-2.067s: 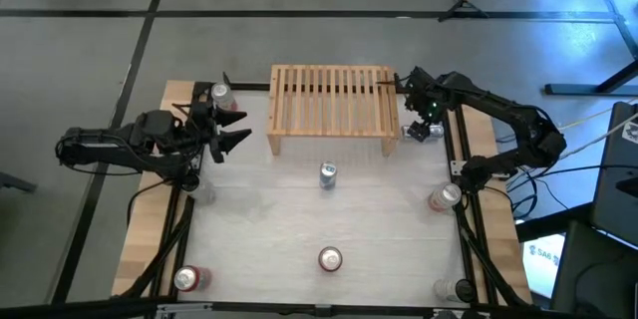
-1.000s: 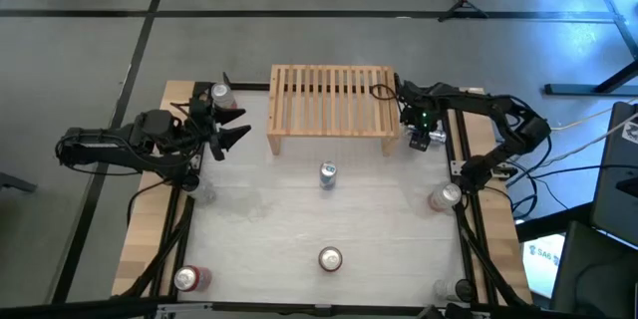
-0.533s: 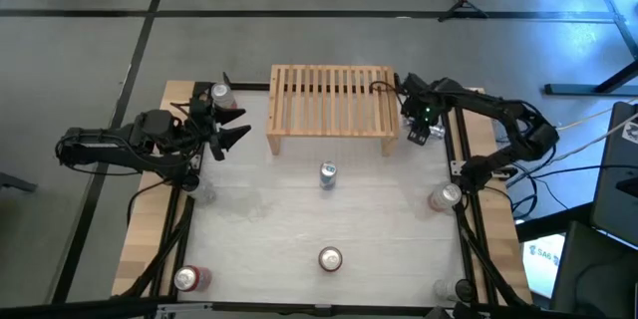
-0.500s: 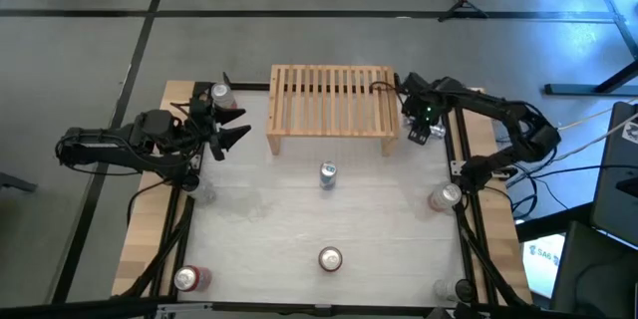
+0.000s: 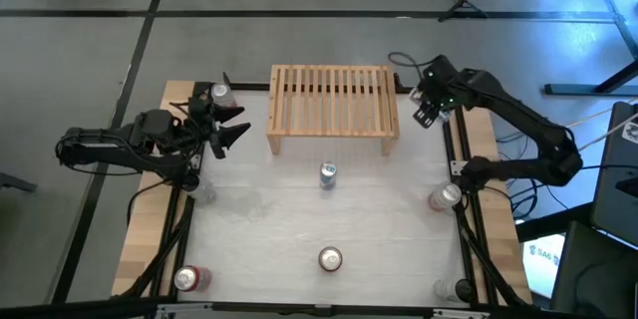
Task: Place canned beverage on shelf
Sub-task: Put the top blue soda can on the shelf
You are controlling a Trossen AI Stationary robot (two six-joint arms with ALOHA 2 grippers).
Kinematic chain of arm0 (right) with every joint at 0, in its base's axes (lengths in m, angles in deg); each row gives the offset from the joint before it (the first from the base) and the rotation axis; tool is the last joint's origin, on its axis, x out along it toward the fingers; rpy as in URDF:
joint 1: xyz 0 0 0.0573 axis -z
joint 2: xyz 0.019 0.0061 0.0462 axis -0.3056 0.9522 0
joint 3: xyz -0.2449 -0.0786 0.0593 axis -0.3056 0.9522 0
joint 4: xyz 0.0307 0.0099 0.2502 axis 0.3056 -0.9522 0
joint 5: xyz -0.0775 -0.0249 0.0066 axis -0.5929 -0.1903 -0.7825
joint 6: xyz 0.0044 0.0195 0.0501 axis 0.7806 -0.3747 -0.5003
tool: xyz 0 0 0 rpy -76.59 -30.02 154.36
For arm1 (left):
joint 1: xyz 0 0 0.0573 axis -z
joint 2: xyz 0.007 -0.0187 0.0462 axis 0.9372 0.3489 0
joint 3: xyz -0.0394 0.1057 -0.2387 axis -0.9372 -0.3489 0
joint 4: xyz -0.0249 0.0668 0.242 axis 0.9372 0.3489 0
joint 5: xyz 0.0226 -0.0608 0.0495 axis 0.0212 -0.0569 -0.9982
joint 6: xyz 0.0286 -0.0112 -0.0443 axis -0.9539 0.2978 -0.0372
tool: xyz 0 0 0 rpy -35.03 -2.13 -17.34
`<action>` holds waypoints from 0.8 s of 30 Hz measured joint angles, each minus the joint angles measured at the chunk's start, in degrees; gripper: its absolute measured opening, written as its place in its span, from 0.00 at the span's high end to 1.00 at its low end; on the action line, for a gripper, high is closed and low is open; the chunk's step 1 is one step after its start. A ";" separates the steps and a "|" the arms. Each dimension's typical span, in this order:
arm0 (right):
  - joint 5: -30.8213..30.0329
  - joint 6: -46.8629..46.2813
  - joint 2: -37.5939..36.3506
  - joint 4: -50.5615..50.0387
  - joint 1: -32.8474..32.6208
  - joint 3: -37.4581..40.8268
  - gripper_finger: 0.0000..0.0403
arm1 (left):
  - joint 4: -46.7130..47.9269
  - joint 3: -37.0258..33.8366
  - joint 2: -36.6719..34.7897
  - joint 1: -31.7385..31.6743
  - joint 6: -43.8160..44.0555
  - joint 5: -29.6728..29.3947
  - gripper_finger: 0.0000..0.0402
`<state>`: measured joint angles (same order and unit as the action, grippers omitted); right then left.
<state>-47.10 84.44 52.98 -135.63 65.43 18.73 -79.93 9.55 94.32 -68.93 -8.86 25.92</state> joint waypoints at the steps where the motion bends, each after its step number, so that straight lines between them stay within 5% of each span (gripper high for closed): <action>1: -0.02 -0.38 -0.70 -0.29 0.00 -1.12 0.50 | 0.00 0.00 0.00 0.01 0.00 0.51 0.20; 12: 12.13 -4.55 -5.02 2.74 -0.30 -14.30 0.49 | -3.72 -0.04 4.36 0.01 1.75 5.27 0.20; 24: 19.26 -10.79 -3.39 20.79 -14.80 -16.42 0.49 | -4.94 6.79 12.20 0.00 -0.97 7.99 0.20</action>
<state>-27.85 73.66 49.58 -114.85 50.63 2.31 -84.86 16.34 106.53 -68.93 -9.83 33.91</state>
